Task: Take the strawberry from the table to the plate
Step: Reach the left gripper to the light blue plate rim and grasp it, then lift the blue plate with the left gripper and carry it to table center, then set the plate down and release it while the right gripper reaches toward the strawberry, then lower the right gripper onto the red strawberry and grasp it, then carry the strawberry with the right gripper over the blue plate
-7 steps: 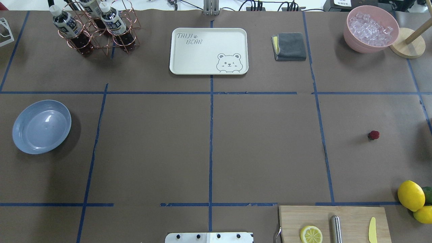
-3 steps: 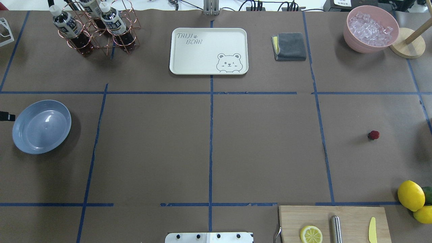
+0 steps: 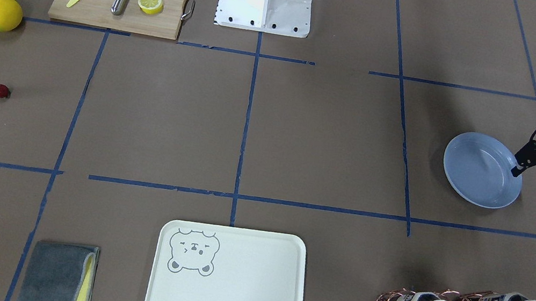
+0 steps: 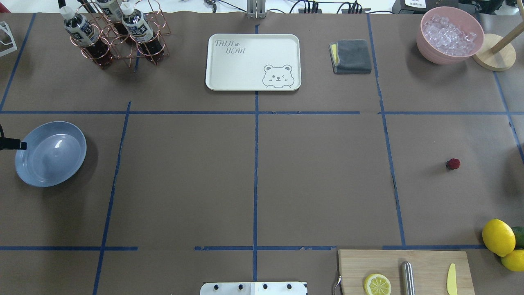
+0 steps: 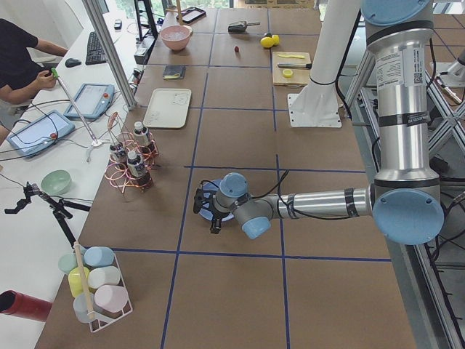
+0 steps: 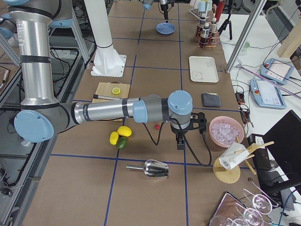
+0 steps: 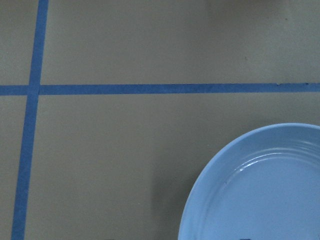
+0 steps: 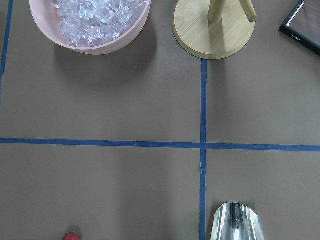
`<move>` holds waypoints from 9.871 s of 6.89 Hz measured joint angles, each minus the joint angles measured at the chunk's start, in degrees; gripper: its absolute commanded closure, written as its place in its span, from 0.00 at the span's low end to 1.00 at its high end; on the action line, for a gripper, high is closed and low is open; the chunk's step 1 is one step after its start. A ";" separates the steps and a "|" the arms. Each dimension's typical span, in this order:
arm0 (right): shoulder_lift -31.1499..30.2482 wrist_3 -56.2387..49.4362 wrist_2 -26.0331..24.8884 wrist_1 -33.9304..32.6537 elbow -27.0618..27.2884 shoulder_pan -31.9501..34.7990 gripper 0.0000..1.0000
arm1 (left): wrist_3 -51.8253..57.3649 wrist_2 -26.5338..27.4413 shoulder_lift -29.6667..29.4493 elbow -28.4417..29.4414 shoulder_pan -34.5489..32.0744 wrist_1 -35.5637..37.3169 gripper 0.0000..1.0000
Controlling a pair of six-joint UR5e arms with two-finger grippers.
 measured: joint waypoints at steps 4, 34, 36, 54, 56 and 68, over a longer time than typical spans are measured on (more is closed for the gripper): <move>0.21 -0.09 -0.14 0.00 -0.19 0.00 0.00 | 0.11 0.09 -0.48 1.04 2.01 0.04 0.84; -4.84 39.46 -9.59 16.49 12.64 -28.50 0.00 | -49.60 18.89 -33.65 -15.75 30.50 29.79 0.00; -8.71 42.90 -14.42 23.21 11.92 -33.48 0.00 | -42.45 15.29 -33.74 -19.12 26.85 36.74 0.00; -7.68 43.67 -19.42 32.60 -1.03 -41.67 1.00 | -35.06 14.54 -31.79 -21.97 23.03 40.03 0.00; -7.44 43.77 -19.47 32.56 2.53 -41.20 1.00 | -34.69 14.54 -31.82 -22.00 22.92 40.11 0.00; 40.74 74.10 -36.54 8.73 -8.66 -68.02 1.00 | 14.66 4.40 -12.34 -21.48 -0.26 39.97 0.00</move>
